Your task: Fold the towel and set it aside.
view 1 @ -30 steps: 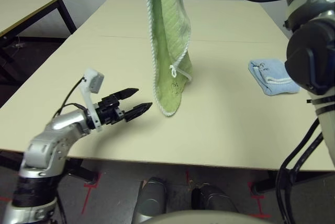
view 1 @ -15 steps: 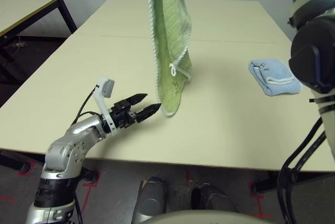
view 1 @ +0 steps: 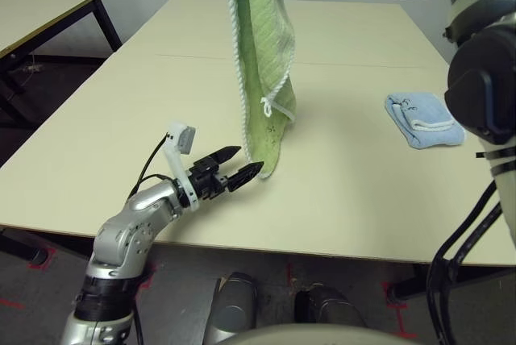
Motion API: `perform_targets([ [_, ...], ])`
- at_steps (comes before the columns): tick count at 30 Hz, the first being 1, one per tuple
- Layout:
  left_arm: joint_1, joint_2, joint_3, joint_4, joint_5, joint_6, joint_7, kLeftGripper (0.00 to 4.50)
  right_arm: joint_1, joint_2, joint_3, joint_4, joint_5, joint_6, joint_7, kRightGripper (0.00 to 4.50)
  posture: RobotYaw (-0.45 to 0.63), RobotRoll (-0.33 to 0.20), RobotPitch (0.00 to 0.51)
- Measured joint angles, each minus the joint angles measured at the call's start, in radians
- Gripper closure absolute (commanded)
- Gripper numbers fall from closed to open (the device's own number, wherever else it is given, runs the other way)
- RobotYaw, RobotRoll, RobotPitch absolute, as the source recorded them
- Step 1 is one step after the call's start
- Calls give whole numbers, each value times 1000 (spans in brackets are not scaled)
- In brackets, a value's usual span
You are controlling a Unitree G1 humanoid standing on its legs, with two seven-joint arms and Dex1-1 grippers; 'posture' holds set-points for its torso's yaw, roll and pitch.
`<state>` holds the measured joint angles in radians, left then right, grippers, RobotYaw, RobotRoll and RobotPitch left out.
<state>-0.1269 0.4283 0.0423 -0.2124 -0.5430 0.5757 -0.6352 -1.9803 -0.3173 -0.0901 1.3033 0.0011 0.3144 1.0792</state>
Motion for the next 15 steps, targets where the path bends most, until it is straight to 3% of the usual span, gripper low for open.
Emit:
perform_targets([
  [5, -27, -16, -36, 30, 57, -12, 23, 0, 0, 1, 0, -1, 1, 0, 12, 4465, 254, 0, 63],
  [9, -27, -18, -58, 52, 77, 1, 35, 865, 0, 1, 0, -2, 2, 1, 21, 4500, 254, 0, 63],
  [15, -27, -27, -53, 52, 70, 30, 51, 2817, 0, 1, 0, -4, 2, 3, 32, 4500, 245, 0, 64],
])
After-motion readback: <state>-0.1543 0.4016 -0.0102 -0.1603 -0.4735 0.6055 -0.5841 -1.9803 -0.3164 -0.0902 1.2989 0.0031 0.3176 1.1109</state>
